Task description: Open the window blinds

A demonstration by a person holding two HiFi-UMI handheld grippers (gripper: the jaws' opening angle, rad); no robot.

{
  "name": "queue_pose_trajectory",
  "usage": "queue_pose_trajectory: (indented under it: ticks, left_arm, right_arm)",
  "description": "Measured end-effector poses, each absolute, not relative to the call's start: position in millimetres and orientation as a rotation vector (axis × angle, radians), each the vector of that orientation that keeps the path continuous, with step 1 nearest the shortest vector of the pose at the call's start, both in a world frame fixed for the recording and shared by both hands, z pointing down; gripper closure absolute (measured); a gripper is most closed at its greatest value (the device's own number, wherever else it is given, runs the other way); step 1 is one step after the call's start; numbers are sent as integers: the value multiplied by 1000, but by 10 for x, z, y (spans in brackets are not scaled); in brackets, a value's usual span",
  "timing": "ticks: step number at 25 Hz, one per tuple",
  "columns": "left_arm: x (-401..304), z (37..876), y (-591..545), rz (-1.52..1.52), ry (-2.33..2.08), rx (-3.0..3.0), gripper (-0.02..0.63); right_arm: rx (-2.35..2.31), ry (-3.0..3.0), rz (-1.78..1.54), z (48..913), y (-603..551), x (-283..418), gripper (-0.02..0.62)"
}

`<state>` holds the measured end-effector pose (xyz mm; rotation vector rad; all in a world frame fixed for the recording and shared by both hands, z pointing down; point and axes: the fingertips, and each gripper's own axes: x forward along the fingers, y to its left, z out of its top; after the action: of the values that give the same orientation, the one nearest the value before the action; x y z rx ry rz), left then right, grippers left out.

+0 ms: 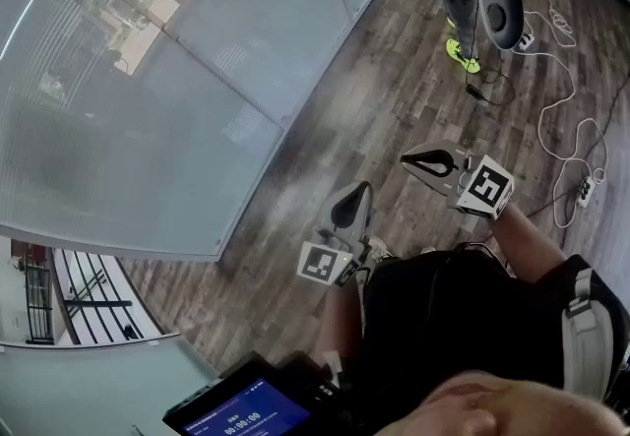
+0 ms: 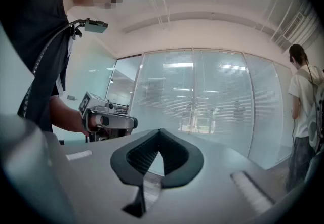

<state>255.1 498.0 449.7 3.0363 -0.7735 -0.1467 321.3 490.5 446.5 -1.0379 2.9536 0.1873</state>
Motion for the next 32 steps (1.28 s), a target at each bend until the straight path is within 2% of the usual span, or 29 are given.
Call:
queue_pose_trajectory:
  ticks: [32]
  left_arm:
    - [2508,4572,4981,-125,-771,3016,604]
  right_arm:
    - [-937,2936,91,4494,4893,3102,589]
